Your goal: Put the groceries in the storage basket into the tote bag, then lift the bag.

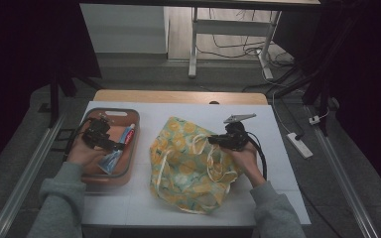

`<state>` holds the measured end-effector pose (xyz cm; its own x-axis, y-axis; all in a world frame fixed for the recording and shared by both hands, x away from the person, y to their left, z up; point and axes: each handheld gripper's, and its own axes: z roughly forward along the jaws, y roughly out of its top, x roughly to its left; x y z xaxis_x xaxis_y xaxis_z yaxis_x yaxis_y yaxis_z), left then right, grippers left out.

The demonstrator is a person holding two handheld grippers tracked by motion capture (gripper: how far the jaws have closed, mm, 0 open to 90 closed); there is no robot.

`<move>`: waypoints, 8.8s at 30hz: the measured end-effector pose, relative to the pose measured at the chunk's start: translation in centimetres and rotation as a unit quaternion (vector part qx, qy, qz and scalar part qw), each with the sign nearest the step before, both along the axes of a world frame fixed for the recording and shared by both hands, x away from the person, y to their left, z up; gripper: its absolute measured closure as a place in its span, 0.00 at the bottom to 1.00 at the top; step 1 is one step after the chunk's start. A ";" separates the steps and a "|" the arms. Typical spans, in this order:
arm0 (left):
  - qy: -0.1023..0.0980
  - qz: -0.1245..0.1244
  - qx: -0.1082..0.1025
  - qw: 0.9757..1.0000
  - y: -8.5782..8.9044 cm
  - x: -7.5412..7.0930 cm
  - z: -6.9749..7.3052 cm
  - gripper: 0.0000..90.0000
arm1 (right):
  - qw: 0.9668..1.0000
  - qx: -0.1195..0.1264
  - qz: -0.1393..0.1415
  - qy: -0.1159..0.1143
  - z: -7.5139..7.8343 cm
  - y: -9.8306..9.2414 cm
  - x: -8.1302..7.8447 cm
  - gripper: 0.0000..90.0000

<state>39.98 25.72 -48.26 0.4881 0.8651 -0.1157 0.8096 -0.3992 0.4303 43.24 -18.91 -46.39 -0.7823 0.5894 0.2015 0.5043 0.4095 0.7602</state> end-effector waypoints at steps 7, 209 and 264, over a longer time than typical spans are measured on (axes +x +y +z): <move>0.045 0.005 0.049 0.998 -1.4 2.1 -2.1 0.23 | 1.000 -0.005 0.001 0.004 -0.3 0.3 -0.1 0.97; -0.099 -0.170 -0.071 0.978 -11.7 -2.7 3.4 0.37 | 0.996 0.019 -0.014 -0.081 1.1 -5.5 -13.6 0.32; -0.055 -0.158 -0.125 0.978 -10.1 -3.2 5.5 0.99 | 0.997 -0.075 -0.004 -0.034 -0.3 -2.4 -15.1 0.98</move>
